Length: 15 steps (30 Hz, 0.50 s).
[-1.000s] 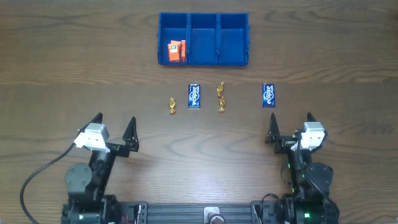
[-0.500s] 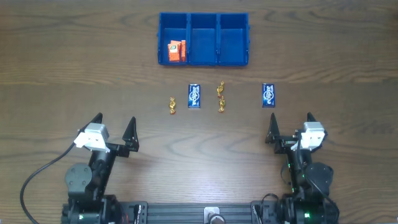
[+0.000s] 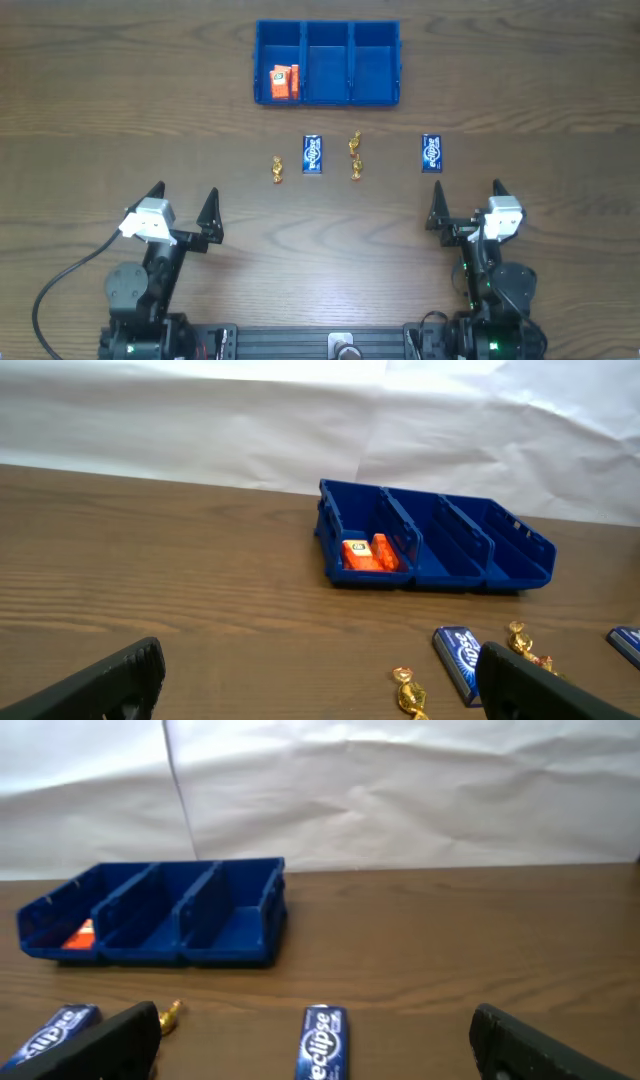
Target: Sort Candies Into Trays
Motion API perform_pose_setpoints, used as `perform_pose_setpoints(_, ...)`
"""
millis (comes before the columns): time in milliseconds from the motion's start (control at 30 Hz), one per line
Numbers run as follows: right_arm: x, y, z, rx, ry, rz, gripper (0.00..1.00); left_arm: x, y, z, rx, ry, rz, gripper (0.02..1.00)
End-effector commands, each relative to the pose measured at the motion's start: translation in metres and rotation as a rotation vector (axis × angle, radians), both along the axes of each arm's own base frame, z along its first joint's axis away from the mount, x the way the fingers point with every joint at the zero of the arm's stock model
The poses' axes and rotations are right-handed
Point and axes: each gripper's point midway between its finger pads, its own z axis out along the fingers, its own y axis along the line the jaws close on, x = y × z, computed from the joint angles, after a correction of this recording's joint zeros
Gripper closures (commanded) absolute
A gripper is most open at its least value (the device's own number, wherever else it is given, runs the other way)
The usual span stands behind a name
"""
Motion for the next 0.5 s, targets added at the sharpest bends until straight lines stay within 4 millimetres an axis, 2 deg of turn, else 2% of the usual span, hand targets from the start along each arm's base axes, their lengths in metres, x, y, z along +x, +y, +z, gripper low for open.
perform_pose_setpoints(33, -0.001, 0.008, -0.001, 0.014, 0.003, 0.044, 0.003, -0.002, -0.006, -0.017, -0.008, 0.052, -0.037, 0.02)
perform_pose_setpoints(133, -0.001, 0.009, -0.002, 0.059, 0.012, 0.048, 0.003, -0.002, -0.006, -0.017, -0.008, 0.052, -0.037, 0.018)
perform_pose_setpoints(233, -0.002, 0.009, 0.005, 0.071, 0.011, 0.048, 0.003, -0.002, -0.006, -0.017, -0.008, 0.052, -0.037, 0.02)
perform_pose_setpoints(367, 0.0, 0.009, 0.033, 0.069, 0.019, 0.048, 0.003, -0.002, -0.006, -0.017, -0.008, 0.052, -0.037, 0.02)
perform_pose_setpoints(500, 0.01, 0.009, 0.061, 0.032, 0.103, 0.047, 0.003, -0.002, -0.006, -0.017, -0.008, 0.052, -0.037, 0.02)
